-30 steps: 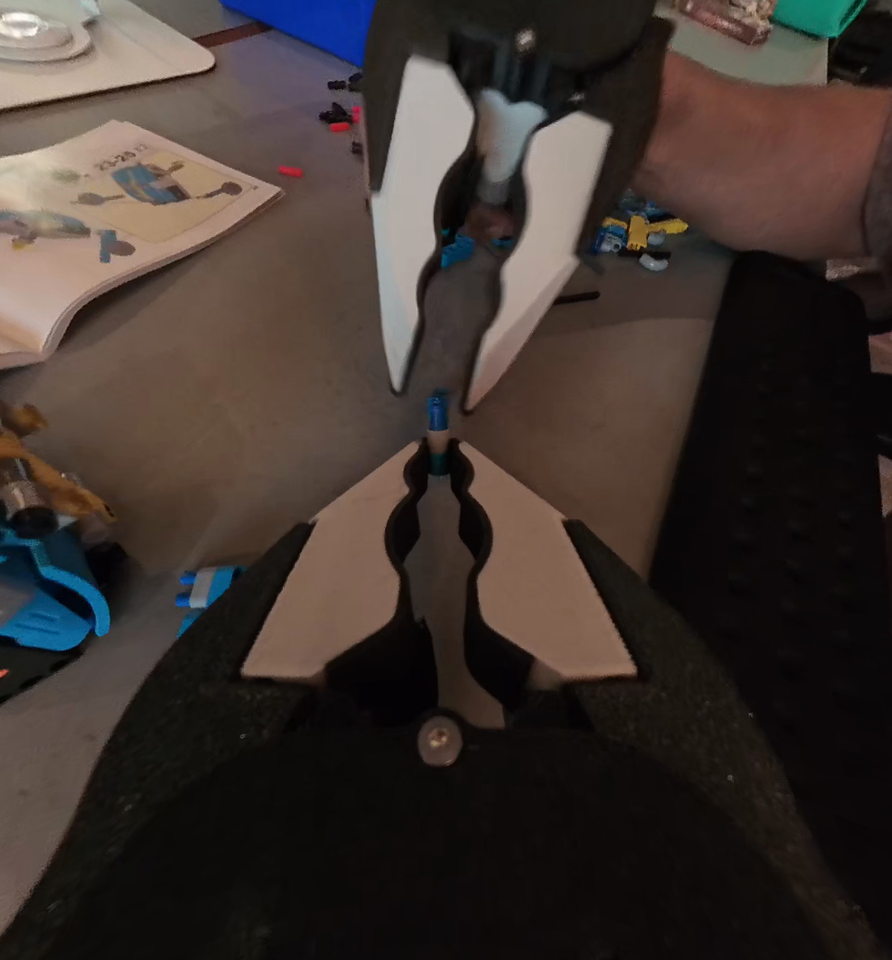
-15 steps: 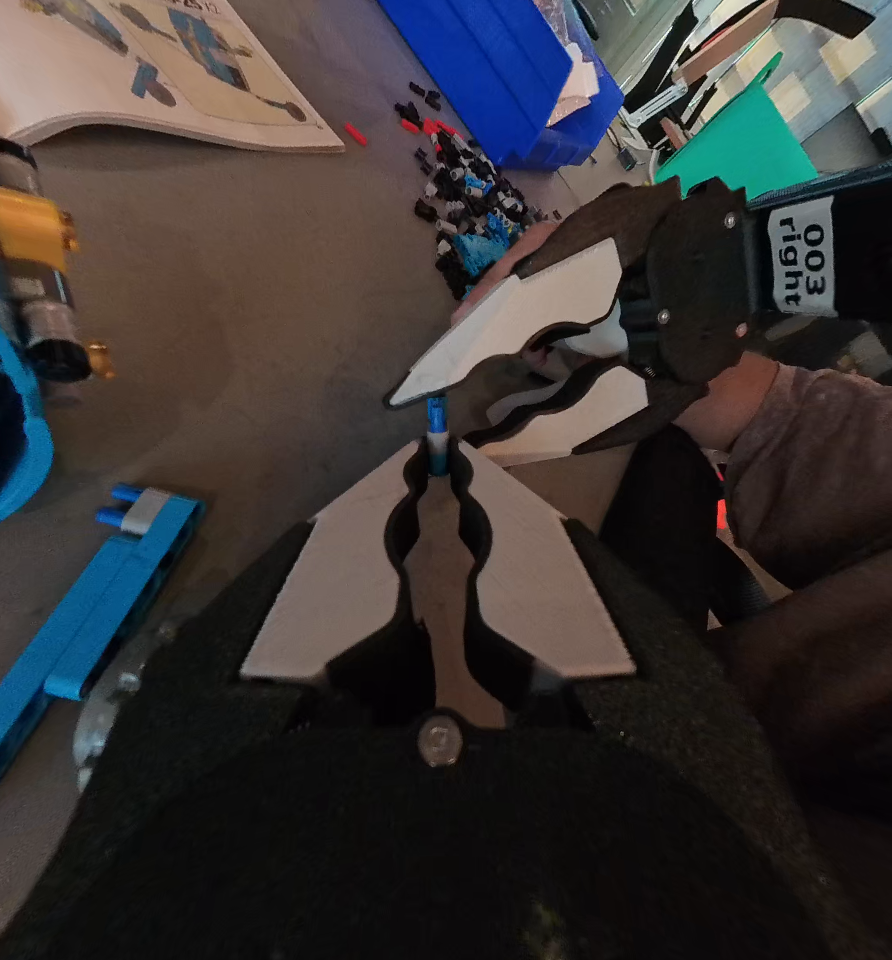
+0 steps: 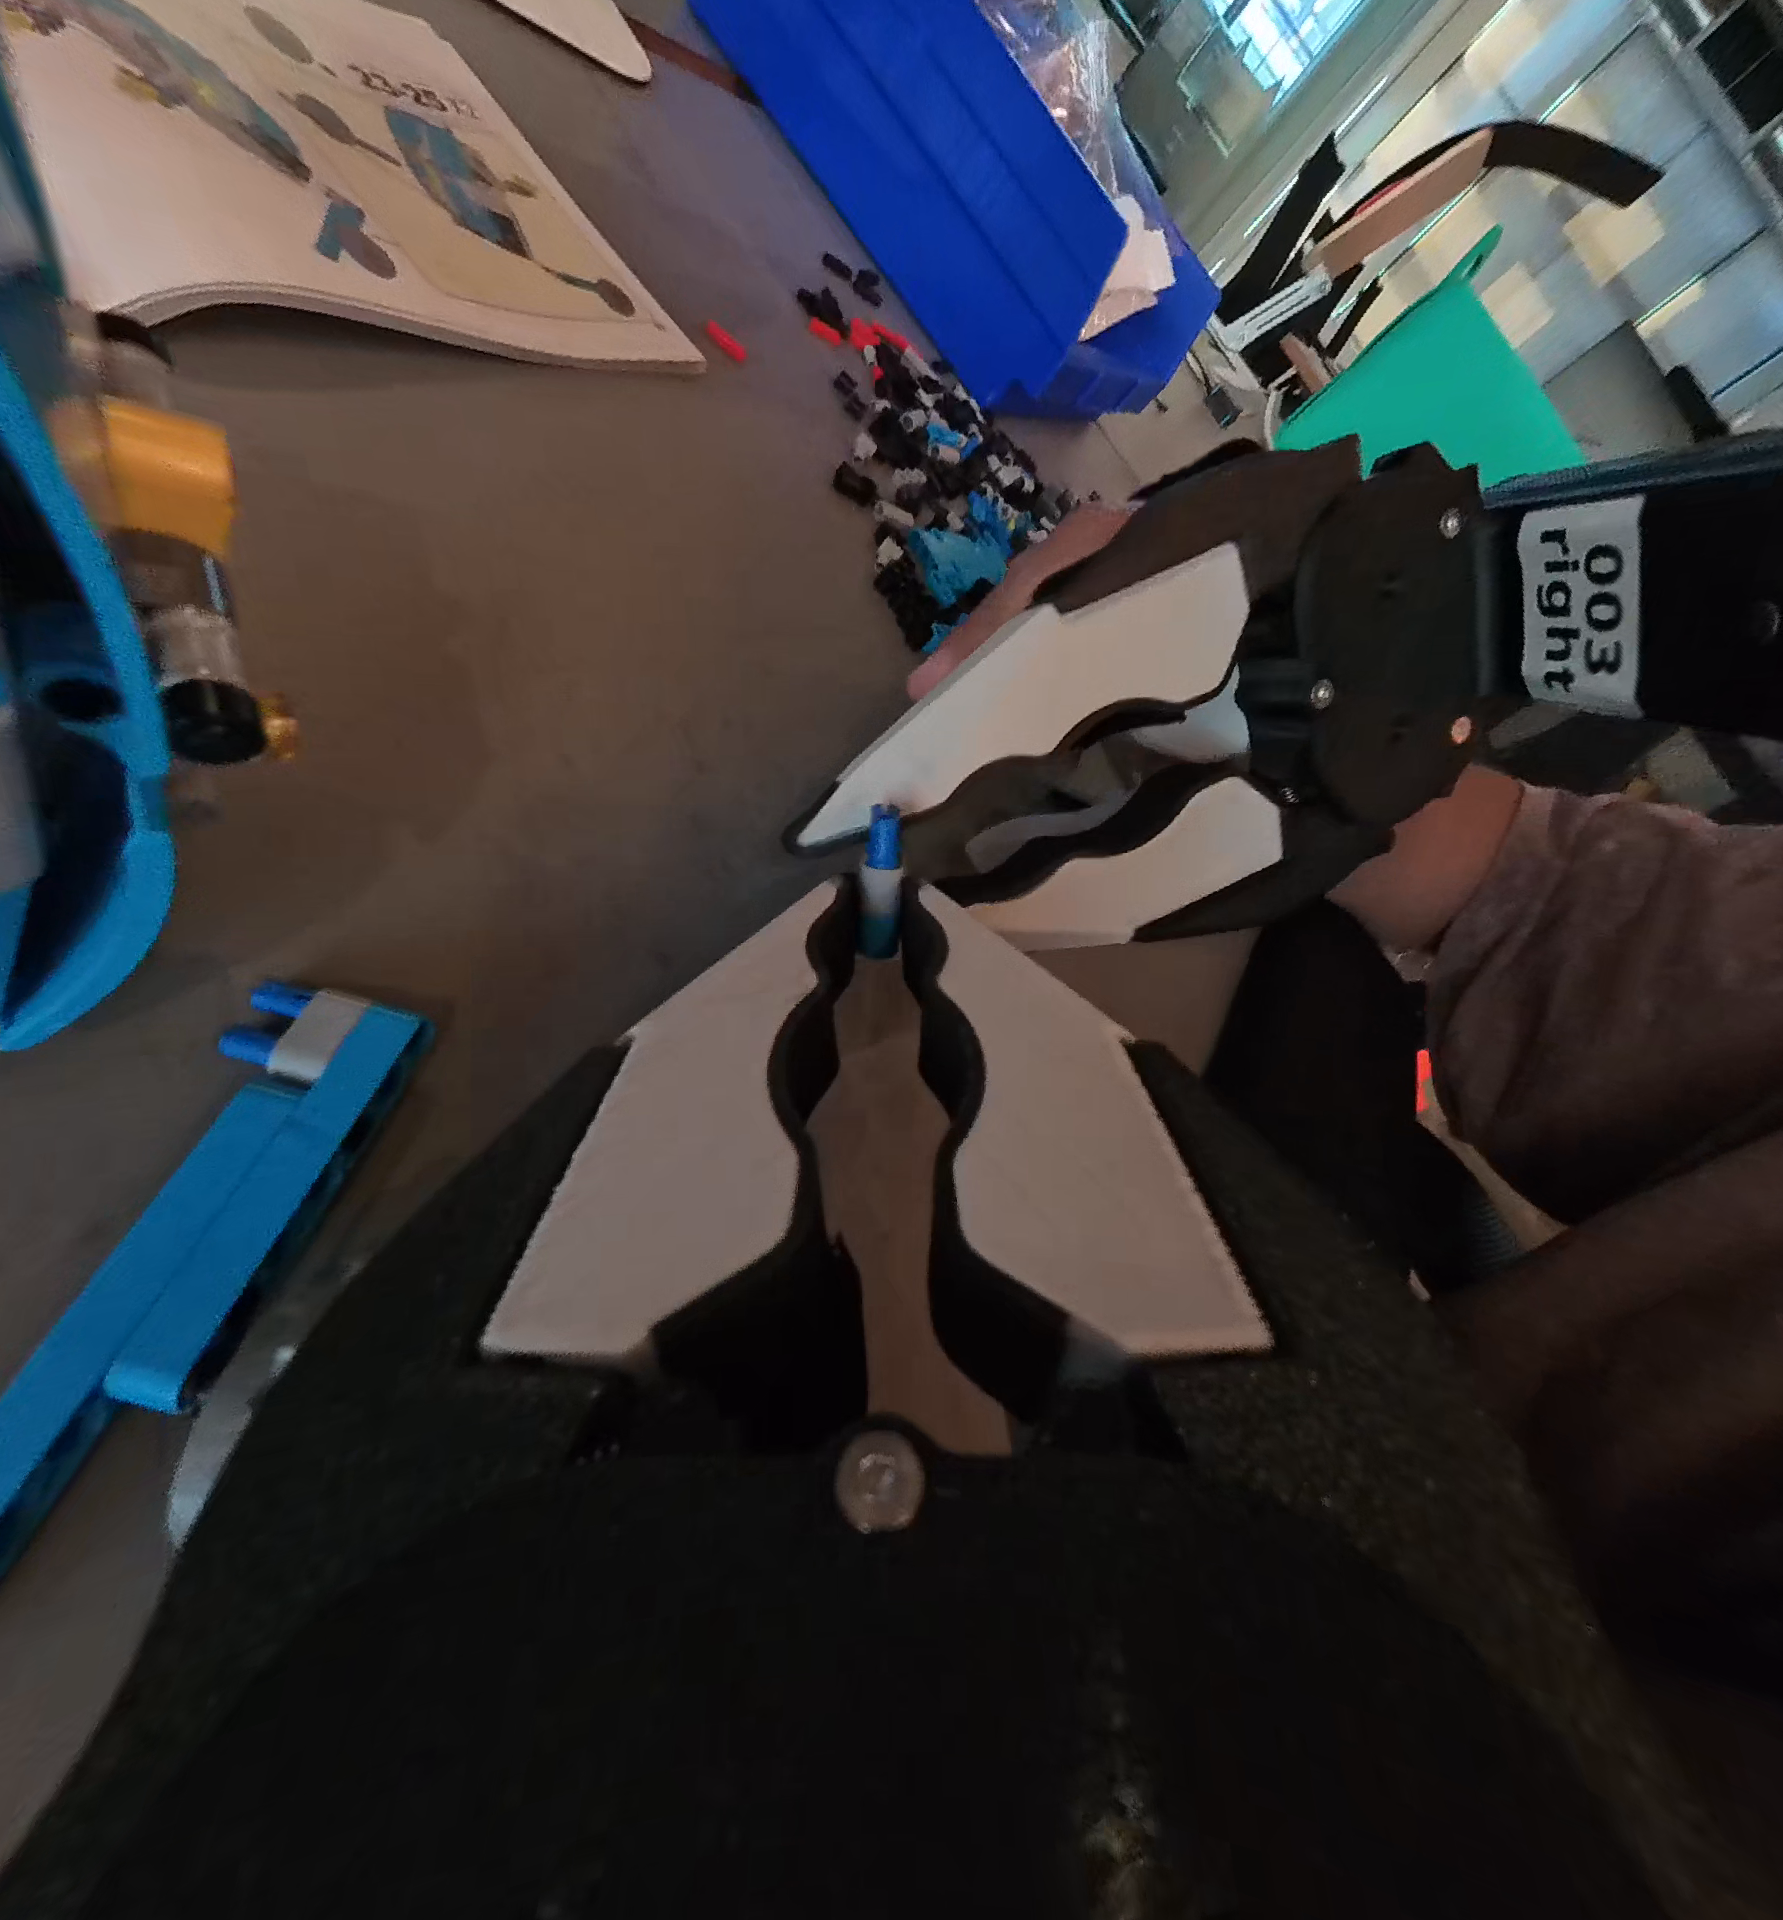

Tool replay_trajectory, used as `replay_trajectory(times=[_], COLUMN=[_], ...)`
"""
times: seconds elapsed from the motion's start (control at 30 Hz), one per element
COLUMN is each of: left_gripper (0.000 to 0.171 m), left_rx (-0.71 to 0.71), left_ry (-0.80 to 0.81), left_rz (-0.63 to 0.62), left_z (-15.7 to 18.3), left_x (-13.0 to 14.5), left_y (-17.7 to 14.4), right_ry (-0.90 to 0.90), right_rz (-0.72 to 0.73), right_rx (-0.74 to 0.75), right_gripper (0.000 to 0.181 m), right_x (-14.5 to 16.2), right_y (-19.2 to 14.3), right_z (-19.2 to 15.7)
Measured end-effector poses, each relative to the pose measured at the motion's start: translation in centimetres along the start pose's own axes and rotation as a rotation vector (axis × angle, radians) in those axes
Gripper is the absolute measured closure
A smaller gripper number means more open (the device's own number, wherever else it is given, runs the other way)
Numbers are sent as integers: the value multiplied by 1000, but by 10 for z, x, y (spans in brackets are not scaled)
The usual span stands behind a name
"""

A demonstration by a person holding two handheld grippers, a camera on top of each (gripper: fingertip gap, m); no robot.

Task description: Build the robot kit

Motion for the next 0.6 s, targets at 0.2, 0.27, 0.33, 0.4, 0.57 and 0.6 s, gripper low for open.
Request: replay_trajectory(times=[0.2, 0.27, 0.33, 0.4, 0.57, 0.6], left_gripper=[165, 165, 165, 165, 165, 165], left_rx=[33, 41, 44, 54, 62, 58], left_ry=[-107, -102, -94, -101, -81, -76], left_rz=[97, 93, 90, 86, 90, 90], left_z=[-7, -6, -5, -4, -1, -1], left_x=[-11, -10, -10, -9, -10, -10], left_y=[-13, -12, -12, -12, -12, -11], right_ry=[31, 36, -12, -39, -109, -113], right_rz=[20, 28, 27, 4, -16, -6], right_rx=[35, 26, 60, 53, 85, 84], right_gripper=[149, 156, 164, 164, 166, 166], right_x=[3, 4, 2, 3, 3, 3], right_y=[-10, -11, -11, -11, -15, -15], right_z=[12, 11, 12, 10, 10, 10])
Point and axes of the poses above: each gripper's, where its closed fingertips meet, y out along the fingers, x out of its underside, z = x × y across the jaws, the point moved 1 cm from there along -y, back along the fingers, and after that the axes turned 9 degrees about y, right-handed, at the moved point
